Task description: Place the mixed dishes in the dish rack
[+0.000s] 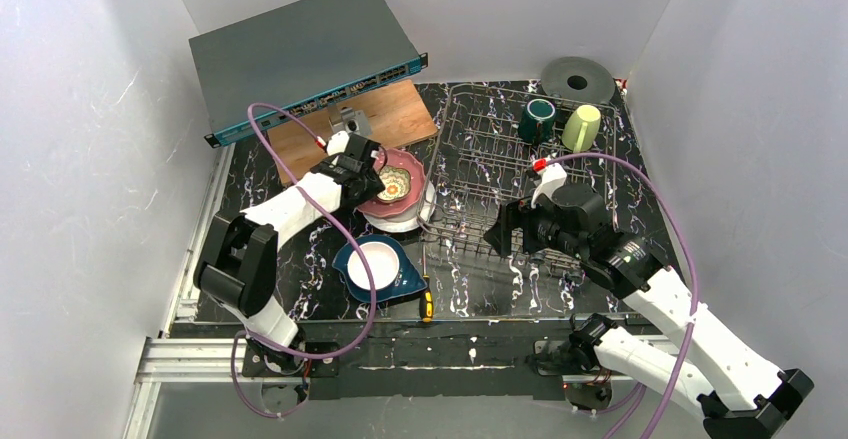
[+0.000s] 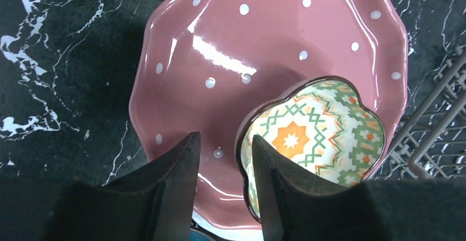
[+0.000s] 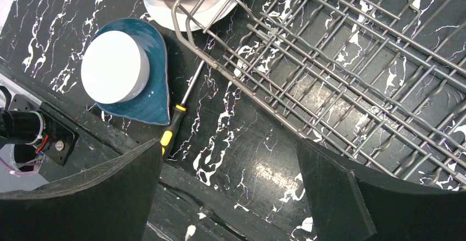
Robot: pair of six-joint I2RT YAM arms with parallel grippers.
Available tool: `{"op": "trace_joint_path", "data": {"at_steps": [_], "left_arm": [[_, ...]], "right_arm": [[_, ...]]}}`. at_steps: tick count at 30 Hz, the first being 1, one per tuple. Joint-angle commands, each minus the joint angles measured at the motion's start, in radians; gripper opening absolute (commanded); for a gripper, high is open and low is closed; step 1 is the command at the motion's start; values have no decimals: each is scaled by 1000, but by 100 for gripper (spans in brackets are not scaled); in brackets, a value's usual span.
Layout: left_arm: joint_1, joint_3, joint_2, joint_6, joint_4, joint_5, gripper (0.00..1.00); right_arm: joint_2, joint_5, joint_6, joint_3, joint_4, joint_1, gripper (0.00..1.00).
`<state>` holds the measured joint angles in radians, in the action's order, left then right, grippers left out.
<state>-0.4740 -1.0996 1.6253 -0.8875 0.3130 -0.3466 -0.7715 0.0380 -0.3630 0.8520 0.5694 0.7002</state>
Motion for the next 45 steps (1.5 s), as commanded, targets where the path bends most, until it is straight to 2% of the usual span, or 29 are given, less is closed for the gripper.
{"op": "trace_joint_path", "data": {"at_steps": [1,5,11,15,21,29,34,38,42,45], "left_arm": [[26,9,-28,15,-68,48,37],[26,6,-12,35,-87,69,34],[26,20,-26,50,-95,95,19],[30,32,-42,65,-83,109,0],[61,37,-91,73,-17,134,0],[73,80,-288,141,35,233,0],[93,173,-431,149,42,394,0],[97,270,-565,118,-16,573,0],[98,406,-700,-5,-153,737,0],[98,501,-786,-101,-236,801,0]], "right_arm": [[19,6,8,-1,-10,-1,100],[28,-17,2,-19,-28,-1,100],[28,-31,-28,-29,-26,-1,100],[17,-67,-42,-33,-42,-1,100],[8,-80,-63,-29,-61,-1,100],[-23,-116,-99,-23,-88,-1,100],[-49,-155,-150,-27,-136,-1,100],[-85,-291,-219,-54,-257,0,100],[-134,-474,-350,-124,-488,7,100],[-185,-519,-423,-135,-623,42,100]]}}
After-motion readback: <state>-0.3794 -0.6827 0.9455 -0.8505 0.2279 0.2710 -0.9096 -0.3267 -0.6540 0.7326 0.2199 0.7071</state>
